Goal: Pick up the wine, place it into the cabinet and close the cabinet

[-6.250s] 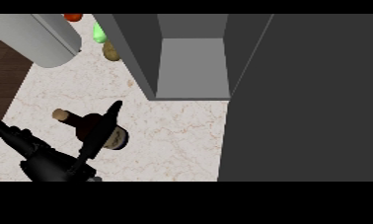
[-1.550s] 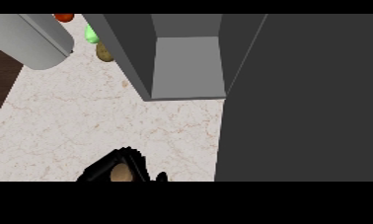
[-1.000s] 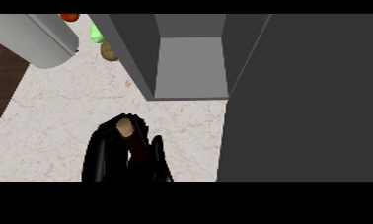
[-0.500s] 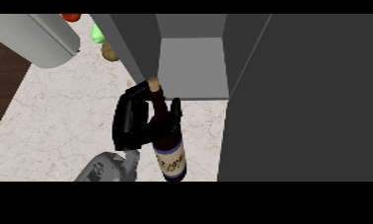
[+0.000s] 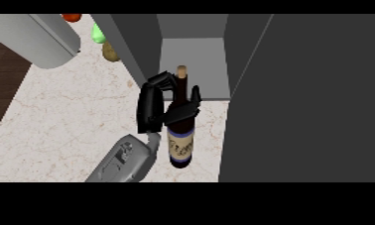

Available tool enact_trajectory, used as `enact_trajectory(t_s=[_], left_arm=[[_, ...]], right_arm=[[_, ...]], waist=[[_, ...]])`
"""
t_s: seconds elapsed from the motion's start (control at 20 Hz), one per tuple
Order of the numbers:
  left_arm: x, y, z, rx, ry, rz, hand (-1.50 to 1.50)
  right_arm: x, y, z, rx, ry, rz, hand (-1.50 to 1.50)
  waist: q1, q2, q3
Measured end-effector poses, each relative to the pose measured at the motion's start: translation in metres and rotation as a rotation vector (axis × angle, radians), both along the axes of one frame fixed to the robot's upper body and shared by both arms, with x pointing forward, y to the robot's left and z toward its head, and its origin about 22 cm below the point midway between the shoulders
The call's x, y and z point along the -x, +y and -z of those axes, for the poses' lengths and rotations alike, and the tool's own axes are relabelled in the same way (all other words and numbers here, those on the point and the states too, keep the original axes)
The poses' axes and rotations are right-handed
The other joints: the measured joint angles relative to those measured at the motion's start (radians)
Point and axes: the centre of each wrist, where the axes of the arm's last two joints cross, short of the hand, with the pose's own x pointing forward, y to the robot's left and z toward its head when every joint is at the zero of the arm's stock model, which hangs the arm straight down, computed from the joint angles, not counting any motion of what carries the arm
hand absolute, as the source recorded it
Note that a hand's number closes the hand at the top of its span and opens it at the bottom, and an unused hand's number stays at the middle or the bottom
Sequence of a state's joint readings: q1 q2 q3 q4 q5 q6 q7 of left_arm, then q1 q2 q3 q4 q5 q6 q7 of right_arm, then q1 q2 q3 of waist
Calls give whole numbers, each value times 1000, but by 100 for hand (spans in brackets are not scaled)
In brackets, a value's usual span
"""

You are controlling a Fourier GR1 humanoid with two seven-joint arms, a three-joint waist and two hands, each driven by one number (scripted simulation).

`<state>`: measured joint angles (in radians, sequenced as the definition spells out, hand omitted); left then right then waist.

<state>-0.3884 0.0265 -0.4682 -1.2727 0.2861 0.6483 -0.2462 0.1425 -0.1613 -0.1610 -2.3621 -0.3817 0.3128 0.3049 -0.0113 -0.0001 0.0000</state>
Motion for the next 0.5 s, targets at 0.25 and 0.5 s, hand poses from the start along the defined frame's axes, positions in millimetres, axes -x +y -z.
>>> enact_trajectory(t_s=[0.25,0.5], left_arm=[[-8,-4,21,-41,16,-14,150],[-19,-7,32,-57,21,-26,150]], right_arm=[[-3,-1,2,-16,-13,-9,-150],[-4,-7,-3,-4,-3,-2,-150]], waist=[[-1,1,0],[-5,2,-1]])
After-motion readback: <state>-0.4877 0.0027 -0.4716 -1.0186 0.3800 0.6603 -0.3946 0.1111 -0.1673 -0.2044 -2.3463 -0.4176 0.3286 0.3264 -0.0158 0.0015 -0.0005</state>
